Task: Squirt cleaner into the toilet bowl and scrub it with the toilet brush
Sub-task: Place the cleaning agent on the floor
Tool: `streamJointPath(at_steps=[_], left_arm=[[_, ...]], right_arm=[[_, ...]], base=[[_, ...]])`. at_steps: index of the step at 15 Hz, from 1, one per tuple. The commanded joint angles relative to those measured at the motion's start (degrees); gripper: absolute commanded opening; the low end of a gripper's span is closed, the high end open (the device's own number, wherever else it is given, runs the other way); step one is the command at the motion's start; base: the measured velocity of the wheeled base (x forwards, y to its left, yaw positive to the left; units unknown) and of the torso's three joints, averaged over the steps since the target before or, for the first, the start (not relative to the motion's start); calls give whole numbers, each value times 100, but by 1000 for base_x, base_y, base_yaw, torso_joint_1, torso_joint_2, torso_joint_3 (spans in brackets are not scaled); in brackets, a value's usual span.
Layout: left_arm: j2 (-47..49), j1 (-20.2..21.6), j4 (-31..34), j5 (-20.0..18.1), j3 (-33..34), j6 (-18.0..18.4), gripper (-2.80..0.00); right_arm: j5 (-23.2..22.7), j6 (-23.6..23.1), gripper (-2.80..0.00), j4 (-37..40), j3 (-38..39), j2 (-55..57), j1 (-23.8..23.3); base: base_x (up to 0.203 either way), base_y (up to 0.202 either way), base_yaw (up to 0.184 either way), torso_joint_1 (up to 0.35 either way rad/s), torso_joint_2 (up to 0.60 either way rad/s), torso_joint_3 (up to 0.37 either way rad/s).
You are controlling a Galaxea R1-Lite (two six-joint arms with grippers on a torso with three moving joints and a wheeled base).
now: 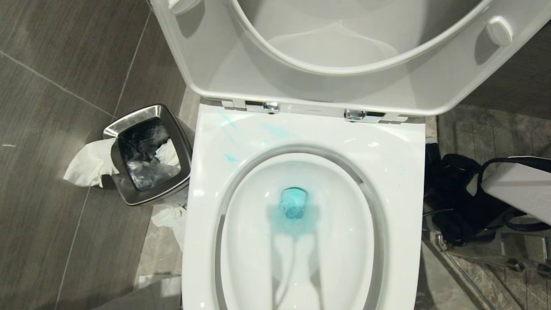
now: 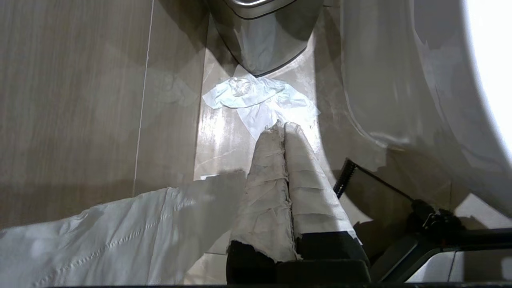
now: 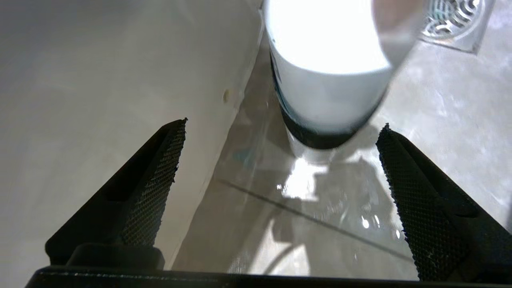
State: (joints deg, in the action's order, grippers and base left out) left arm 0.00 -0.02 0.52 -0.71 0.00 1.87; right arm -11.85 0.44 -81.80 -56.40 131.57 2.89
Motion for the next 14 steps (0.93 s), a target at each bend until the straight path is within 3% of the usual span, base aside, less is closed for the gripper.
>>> streamJointPath(at_steps=[1, 10, 14], left_arm=[[0, 2, 1, 9, 13, -134, -280], [5, 2, 1, 18, 14, -143, -280], [9, 2, 1, 18, 18, -143, -280]], right_arm=[[5, -3, 0, 3, 326, -373, -5], [34, 0, 0, 117, 2076, -2178, -339], [34, -8, 0, 576, 2547, -3394, -417]], base=[[0, 0, 0, 0, 0, 0], [0, 0, 0, 0, 0, 0], [0, 0, 0, 0, 0, 0]])
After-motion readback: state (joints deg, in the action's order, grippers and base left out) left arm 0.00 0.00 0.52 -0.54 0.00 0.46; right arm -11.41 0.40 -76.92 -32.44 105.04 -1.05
